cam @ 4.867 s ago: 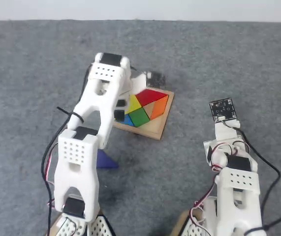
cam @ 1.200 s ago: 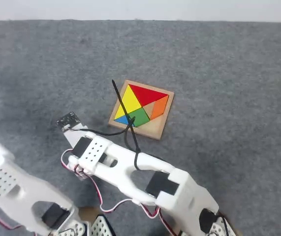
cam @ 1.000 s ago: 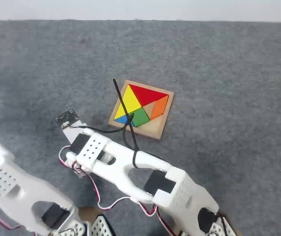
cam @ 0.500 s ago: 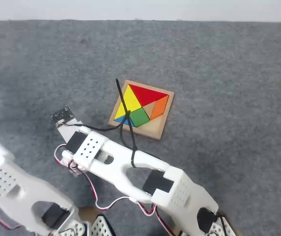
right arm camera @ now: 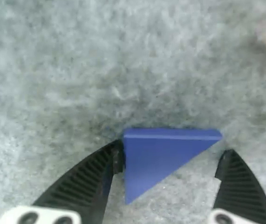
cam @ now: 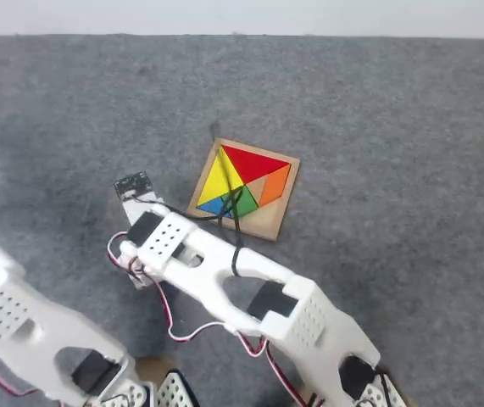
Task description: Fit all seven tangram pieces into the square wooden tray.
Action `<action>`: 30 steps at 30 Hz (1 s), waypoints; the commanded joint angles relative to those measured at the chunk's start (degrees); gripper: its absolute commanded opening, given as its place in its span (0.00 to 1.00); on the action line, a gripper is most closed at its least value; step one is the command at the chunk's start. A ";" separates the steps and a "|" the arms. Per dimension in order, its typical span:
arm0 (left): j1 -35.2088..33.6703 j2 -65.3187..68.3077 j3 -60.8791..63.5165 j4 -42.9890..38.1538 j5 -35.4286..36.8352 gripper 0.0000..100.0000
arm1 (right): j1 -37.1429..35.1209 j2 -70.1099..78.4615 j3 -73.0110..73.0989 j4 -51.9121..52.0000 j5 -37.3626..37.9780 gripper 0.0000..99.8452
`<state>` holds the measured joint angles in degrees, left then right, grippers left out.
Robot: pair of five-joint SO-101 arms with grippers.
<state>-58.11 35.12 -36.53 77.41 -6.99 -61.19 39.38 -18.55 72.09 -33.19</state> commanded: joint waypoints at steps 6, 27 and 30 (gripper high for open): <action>0.00 -0.53 -1.89 0.53 0.53 0.22 | 6.29 -0.04 -3.69 6.90 -0.88 0.33; 0.62 -0.44 -1.89 0.44 0.53 0.22 | 12.44 0.31 -9.14 5.14 -12.04 0.14; 0.53 -0.44 -1.89 0.53 0.53 0.22 | 14.11 0.40 -9.05 3.65 -12.22 0.15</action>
<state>-58.02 35.12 -36.53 77.41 -6.99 -49.32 40.09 -24.97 77.54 -44.70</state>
